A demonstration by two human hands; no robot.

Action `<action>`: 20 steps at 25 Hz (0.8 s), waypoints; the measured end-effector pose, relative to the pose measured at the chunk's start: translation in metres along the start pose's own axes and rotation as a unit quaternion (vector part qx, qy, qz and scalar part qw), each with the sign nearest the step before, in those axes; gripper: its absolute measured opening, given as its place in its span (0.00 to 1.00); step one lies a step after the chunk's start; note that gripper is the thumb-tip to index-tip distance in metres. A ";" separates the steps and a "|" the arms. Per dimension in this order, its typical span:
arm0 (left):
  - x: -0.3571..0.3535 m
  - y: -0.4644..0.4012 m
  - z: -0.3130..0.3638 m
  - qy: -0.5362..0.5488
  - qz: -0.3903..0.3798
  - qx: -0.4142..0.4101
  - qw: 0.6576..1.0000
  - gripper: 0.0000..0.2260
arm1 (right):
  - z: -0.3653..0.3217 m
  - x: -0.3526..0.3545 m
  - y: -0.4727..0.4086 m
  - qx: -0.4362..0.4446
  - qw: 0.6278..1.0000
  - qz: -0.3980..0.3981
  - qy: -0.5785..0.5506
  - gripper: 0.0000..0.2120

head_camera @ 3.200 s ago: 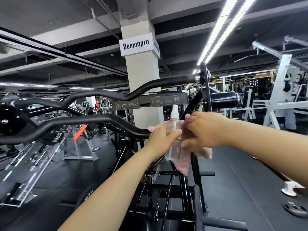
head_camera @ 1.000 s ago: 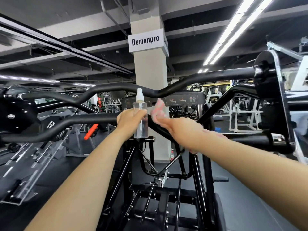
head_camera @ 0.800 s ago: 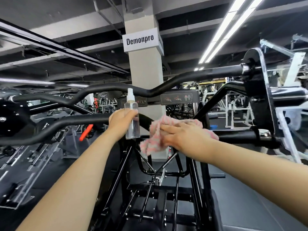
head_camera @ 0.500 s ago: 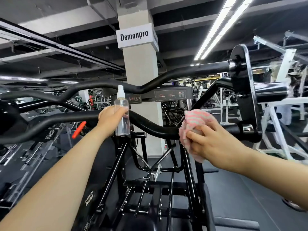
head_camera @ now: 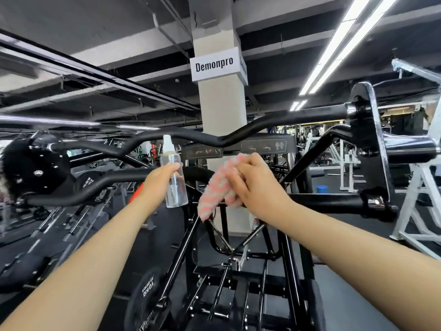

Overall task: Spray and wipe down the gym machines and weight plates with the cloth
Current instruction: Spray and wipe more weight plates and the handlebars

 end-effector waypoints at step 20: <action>-0.051 0.054 -0.009 0.109 -0.001 0.046 0.993 0.10 | 0.000 -0.043 0.031 0.165 0.853 -0.145 0.474 0.25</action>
Point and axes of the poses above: each hand's wrist, its own y-axis away from the middle knuckle, its own x-axis out of the back of the hand, z = x × y, the point moved 8 cm from there along -y, towards the middle knuckle, and after that the axes turned 13 degrees about y, right-handed, at the moved point
